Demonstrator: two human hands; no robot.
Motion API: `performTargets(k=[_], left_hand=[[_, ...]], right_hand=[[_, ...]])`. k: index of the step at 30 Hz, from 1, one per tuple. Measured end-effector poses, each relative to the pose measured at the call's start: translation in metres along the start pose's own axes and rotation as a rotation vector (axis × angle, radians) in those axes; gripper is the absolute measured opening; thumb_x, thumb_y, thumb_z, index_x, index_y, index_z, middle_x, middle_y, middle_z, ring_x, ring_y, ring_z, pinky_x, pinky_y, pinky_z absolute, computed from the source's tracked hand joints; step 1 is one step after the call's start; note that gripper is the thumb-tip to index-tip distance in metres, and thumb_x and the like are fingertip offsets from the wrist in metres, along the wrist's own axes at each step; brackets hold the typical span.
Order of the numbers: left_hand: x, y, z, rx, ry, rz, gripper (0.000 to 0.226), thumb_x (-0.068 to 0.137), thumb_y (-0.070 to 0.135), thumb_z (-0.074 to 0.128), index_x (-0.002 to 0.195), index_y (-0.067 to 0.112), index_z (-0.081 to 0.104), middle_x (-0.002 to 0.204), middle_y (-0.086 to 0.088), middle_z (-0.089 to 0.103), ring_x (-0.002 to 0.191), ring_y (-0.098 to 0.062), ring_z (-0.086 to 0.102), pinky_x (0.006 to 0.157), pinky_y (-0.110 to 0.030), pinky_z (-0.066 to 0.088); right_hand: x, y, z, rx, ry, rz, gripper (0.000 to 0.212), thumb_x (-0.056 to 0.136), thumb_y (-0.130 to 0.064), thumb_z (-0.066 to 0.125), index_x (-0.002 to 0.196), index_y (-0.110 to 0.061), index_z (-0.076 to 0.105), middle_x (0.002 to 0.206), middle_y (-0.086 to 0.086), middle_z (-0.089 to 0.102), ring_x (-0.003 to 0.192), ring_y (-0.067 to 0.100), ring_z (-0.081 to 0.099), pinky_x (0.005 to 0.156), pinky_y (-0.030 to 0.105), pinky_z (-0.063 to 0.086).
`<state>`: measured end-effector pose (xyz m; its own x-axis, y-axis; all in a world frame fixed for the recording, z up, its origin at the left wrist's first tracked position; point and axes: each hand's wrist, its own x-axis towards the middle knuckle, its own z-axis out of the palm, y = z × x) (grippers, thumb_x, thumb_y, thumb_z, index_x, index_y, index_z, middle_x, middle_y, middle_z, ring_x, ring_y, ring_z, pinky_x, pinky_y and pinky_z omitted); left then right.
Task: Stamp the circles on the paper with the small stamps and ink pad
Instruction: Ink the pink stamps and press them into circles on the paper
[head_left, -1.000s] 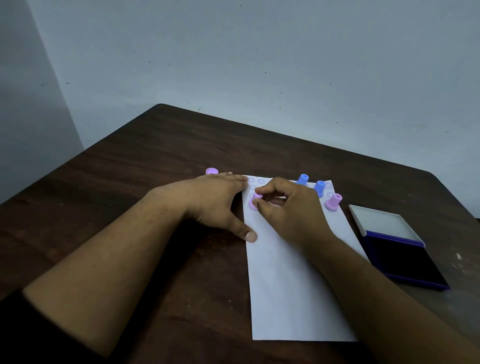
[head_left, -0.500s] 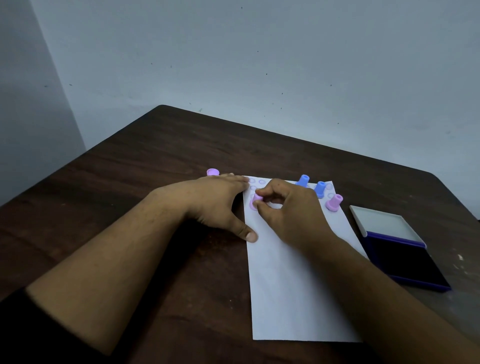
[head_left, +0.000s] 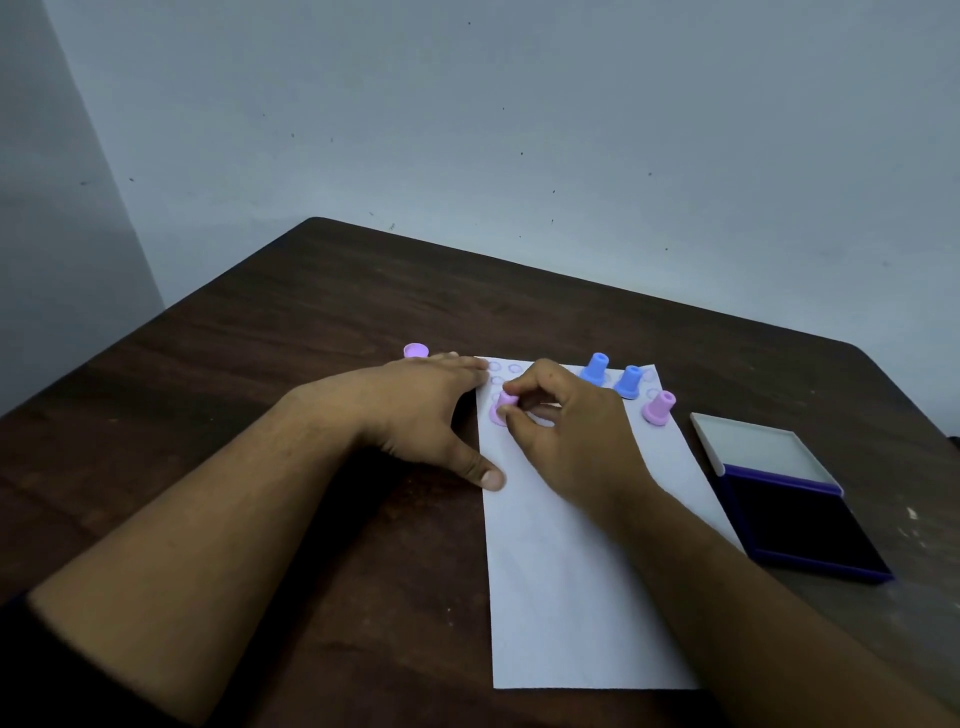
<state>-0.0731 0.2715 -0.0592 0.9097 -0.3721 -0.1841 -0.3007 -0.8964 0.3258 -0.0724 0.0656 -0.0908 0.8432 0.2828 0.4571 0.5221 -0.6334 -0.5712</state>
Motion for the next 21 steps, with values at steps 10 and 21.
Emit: performTargets(k=[10, 21], left_hand=[[-0.002, 0.003, -0.001, 0.006, 0.009, -0.019, 0.132, 0.059, 0.084, 0.075, 0.164, 0.024, 0.021, 0.172, 0.013, 0.015, 0.156, -0.009, 0.015, 0.122, -0.031, 0.02], [-0.003, -0.002, -0.006, -0.122, 0.097, -0.009, 0.121, 0.062, 0.082, 0.075, 0.161, 0.028, 0.032, 0.168, 0.019, 0.025, 0.152, -0.006, 0.028, 0.12, -0.025, 0.024]], right_hand=[[0.008, 0.008, -0.02, 0.84, 0.171, 0.407, 0.022, 0.097, -0.011, 0.07, 0.117, -0.021, 0.073, 0.094, -0.004, 0.083, 0.092, 0.011, 0.078, 0.071, 0.026, 0.062], [0.02, 0.01, -0.033, 1.013, 0.229, 0.583, 0.019, 0.095, -0.018, 0.074, 0.114, -0.016, 0.077, 0.104, 0.007, 0.082, 0.093, 0.019, 0.078, 0.075, 0.033, 0.064]])
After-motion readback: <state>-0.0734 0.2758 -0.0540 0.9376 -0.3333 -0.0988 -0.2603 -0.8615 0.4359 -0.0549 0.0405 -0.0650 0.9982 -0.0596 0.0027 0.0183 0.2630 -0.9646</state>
